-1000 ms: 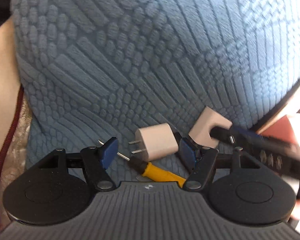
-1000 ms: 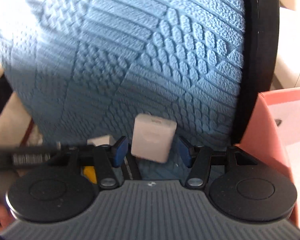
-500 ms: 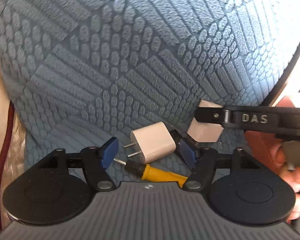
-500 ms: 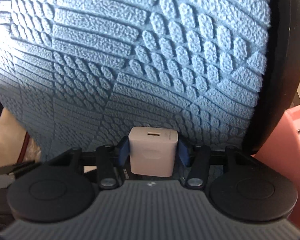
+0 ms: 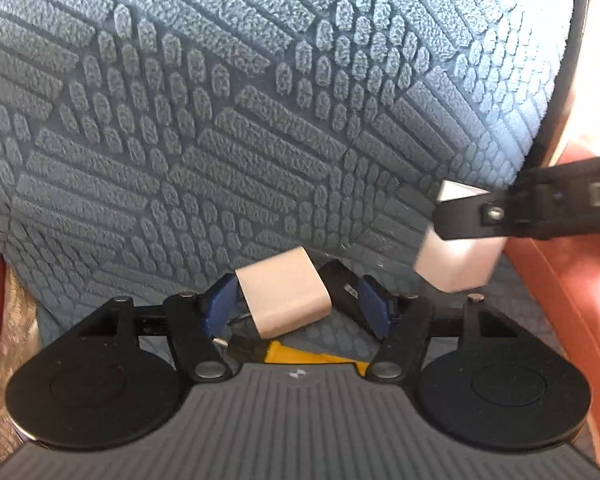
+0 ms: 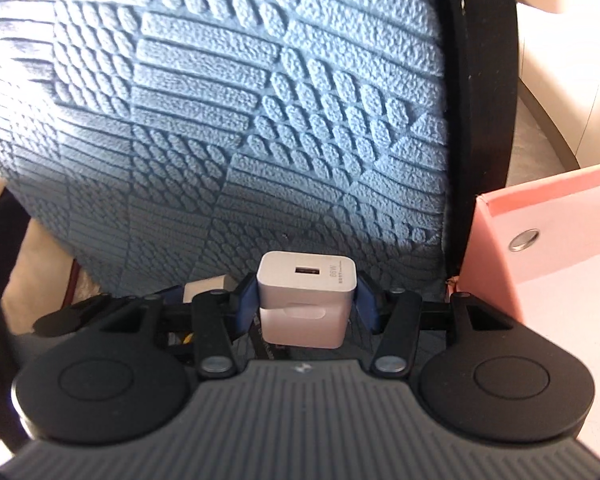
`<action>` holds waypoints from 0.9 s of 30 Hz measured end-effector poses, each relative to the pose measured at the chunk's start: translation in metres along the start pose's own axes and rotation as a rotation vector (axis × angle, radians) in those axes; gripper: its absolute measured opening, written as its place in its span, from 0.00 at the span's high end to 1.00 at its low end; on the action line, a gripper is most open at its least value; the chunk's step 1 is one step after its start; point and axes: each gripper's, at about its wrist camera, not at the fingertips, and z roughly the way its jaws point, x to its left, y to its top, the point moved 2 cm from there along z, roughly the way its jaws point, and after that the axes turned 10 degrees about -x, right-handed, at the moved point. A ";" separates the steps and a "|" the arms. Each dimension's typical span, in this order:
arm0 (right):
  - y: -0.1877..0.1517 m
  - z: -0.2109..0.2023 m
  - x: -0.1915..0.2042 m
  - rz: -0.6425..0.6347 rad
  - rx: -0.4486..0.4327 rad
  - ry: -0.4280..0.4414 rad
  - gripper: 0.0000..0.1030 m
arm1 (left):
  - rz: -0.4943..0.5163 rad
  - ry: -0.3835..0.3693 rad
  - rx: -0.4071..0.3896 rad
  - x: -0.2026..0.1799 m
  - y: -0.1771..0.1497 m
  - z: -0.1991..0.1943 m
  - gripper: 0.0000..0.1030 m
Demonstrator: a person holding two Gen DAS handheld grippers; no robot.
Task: Organize rigid objects
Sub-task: 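Grasp the white charger with the right gripper while the left gripper approaches the other charger, then close the left gripper on the second white charger and lift it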
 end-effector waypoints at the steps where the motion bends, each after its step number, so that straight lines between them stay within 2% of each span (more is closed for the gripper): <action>1: -0.001 0.000 0.003 -0.008 0.002 0.004 0.48 | 0.010 0.006 -0.004 -0.003 0.000 0.002 0.33; 6: -0.009 0.005 0.018 -0.075 0.004 -0.005 0.48 | 0.000 0.039 -0.013 -0.015 0.006 0.007 0.50; 8: -0.012 0.007 0.020 -0.100 0.005 -0.010 0.48 | -0.027 0.037 -0.006 -0.011 0.009 0.004 0.53; 13: -0.016 0.006 0.021 -0.109 0.007 -0.005 0.48 | -0.062 0.015 0.004 -0.005 0.011 -0.003 0.54; 17: -0.018 0.012 0.027 -0.173 -0.010 -0.036 0.48 | -0.084 0.004 0.005 0.005 0.007 -0.015 0.54; 23: -0.018 -0.001 0.031 -0.202 -0.041 -0.034 0.48 | -0.157 -0.009 0.002 0.017 0.002 -0.030 0.55; 27: -0.021 -0.005 0.038 -0.201 -0.043 -0.030 0.48 | -0.161 -0.013 -0.002 0.016 0.000 -0.046 0.55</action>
